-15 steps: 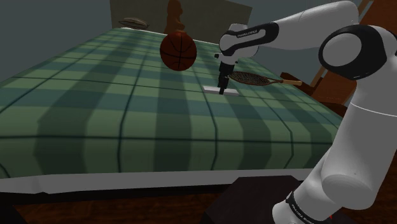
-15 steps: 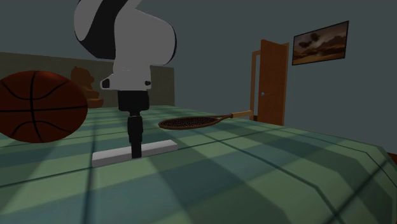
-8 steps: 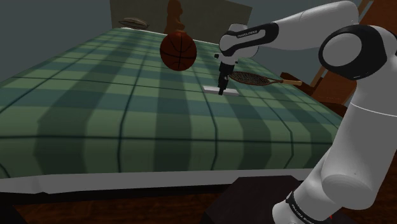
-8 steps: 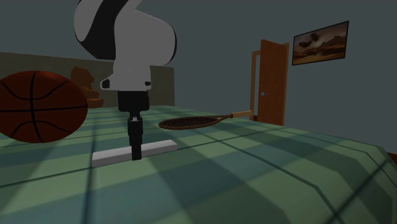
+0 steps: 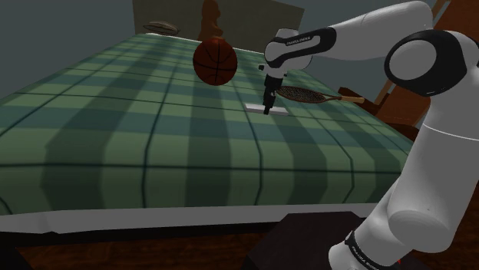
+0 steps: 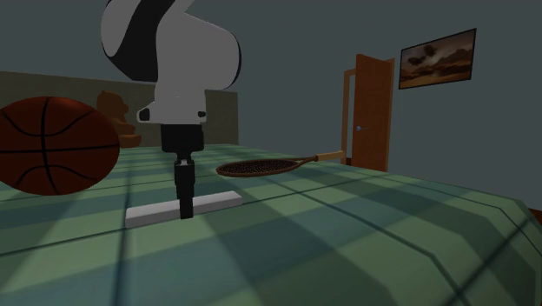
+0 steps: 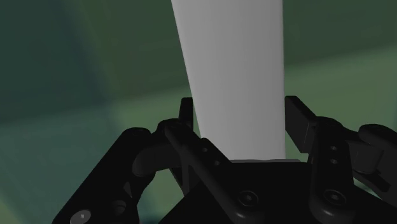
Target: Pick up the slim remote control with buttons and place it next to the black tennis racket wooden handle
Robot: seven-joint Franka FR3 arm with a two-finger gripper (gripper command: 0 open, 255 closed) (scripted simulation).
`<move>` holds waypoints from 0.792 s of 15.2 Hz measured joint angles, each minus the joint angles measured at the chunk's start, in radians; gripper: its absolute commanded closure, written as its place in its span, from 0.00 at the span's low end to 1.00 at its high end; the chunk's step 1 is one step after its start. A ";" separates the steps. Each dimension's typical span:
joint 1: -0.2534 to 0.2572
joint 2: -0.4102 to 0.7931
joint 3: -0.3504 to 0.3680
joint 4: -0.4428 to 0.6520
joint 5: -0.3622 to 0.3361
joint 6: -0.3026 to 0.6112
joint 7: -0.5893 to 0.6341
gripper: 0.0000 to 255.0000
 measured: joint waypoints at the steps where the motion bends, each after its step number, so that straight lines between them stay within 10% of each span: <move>1: 0.000 0.000 0.000 0.000 0.000 0.000 0.000 1.00; 12: 0.000 -0.028 -0.004 0.098 -0.012 -0.126 0.009 1.00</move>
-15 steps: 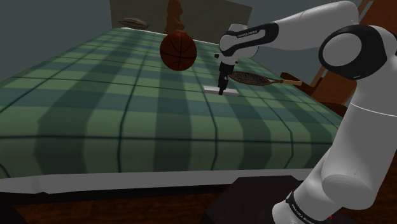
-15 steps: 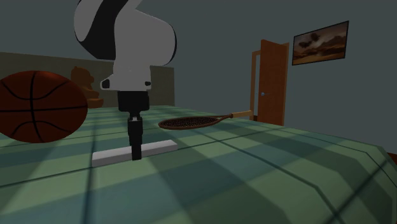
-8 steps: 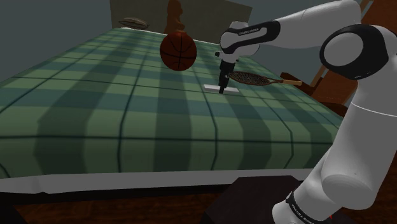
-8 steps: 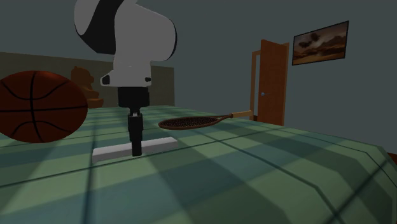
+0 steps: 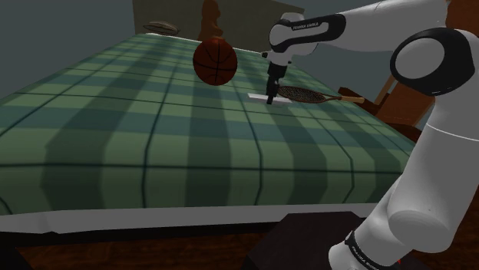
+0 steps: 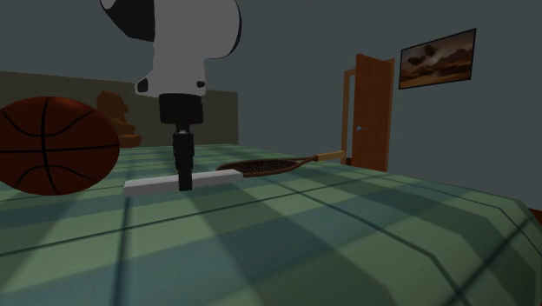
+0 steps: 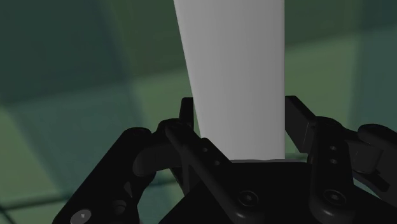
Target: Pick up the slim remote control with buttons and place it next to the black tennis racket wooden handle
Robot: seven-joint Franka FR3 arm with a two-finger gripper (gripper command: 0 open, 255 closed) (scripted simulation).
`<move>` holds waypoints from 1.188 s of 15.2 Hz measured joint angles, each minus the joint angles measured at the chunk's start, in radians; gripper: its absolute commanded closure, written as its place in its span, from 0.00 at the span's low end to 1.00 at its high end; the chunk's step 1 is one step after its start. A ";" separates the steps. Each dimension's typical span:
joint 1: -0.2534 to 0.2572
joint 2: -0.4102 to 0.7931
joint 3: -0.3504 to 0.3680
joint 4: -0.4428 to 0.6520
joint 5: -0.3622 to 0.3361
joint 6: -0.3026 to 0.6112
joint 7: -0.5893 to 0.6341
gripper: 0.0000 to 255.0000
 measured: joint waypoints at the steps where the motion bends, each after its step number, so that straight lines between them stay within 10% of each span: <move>1: 0.001 -0.004 0.000 0.009 -0.002 -0.013 0.002 1.00; 12: -0.004 -0.001 -0.003 0.155 -0.003 -0.157 0.004 1.00; 18: -0.050 -0.101 -0.044 0.035 -0.031 -0.133 -0.083 1.00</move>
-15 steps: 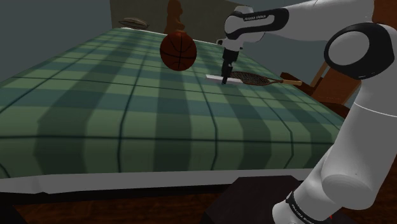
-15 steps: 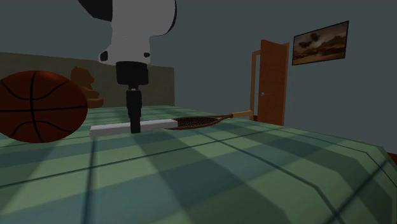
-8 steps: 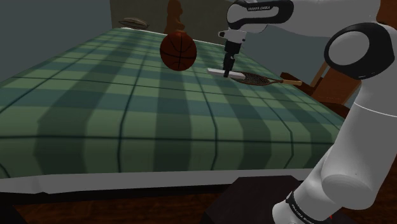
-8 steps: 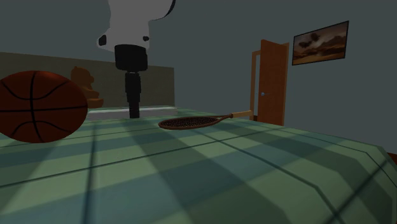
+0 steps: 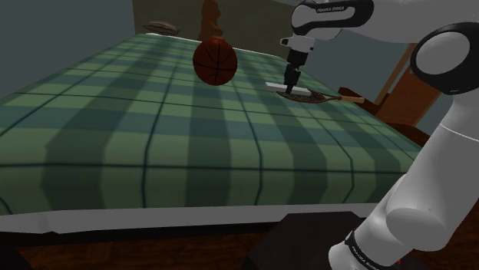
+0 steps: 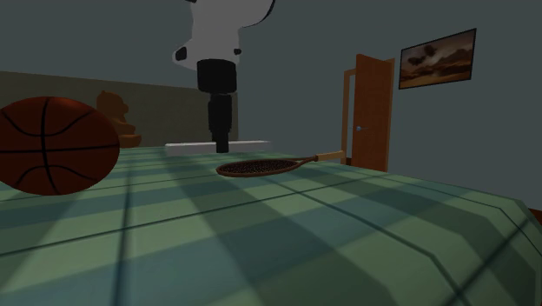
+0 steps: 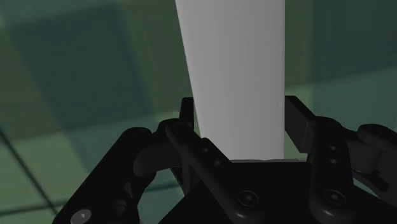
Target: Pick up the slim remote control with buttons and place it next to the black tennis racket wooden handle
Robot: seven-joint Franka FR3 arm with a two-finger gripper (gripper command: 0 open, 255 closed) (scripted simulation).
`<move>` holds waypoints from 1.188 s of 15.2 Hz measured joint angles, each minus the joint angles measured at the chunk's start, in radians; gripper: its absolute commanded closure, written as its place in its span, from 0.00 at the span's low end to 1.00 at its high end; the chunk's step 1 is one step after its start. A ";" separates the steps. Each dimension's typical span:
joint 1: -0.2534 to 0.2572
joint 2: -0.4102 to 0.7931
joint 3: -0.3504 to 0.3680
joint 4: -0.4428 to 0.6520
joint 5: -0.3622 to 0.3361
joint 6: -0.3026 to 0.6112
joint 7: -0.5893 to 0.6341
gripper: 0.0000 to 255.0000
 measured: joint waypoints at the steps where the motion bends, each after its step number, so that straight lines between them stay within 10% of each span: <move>1: -0.009 -0.009 -0.008 -0.010 -0.003 0.002 -0.016 1.00; 18: -0.198 -0.092 -0.191 -0.105 -0.039 0.017 -0.383 1.00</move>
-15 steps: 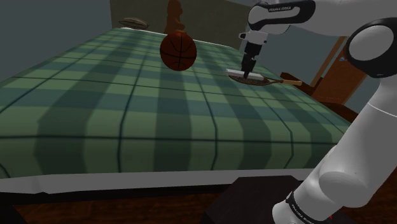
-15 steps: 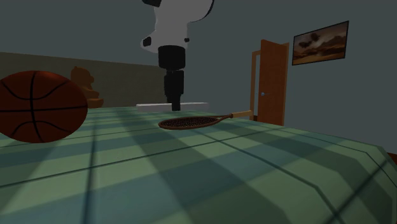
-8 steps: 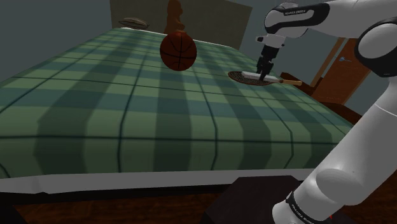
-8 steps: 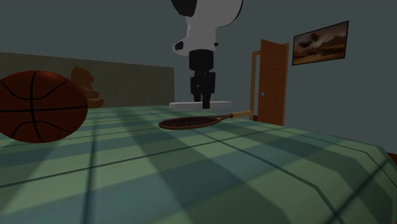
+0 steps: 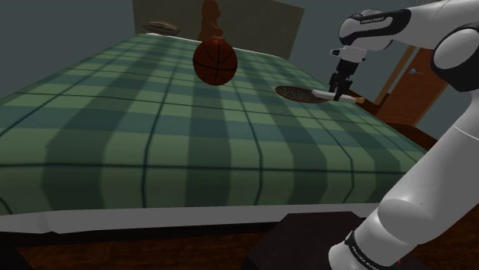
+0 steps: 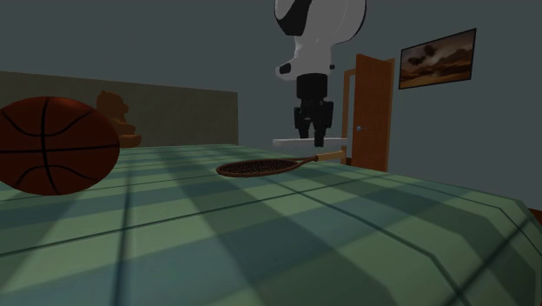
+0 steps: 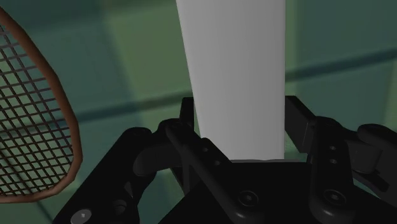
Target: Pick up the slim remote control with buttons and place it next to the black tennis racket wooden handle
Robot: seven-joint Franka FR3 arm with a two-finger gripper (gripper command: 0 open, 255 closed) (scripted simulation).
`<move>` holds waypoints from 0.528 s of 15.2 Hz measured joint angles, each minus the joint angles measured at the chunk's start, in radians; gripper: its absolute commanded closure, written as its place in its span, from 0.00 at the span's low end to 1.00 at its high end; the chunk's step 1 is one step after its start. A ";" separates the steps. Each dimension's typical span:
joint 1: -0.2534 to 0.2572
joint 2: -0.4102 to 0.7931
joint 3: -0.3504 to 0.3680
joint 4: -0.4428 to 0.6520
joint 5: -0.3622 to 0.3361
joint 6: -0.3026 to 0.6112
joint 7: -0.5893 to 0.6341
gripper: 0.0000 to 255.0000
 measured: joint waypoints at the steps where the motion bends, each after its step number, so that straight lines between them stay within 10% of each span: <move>1: -0.012 -0.007 -0.012 -0.003 -0.004 -0.003 -0.023 1.00; 8: -0.103 0.051 -0.095 0.049 0.028 -0.009 -0.202 1.00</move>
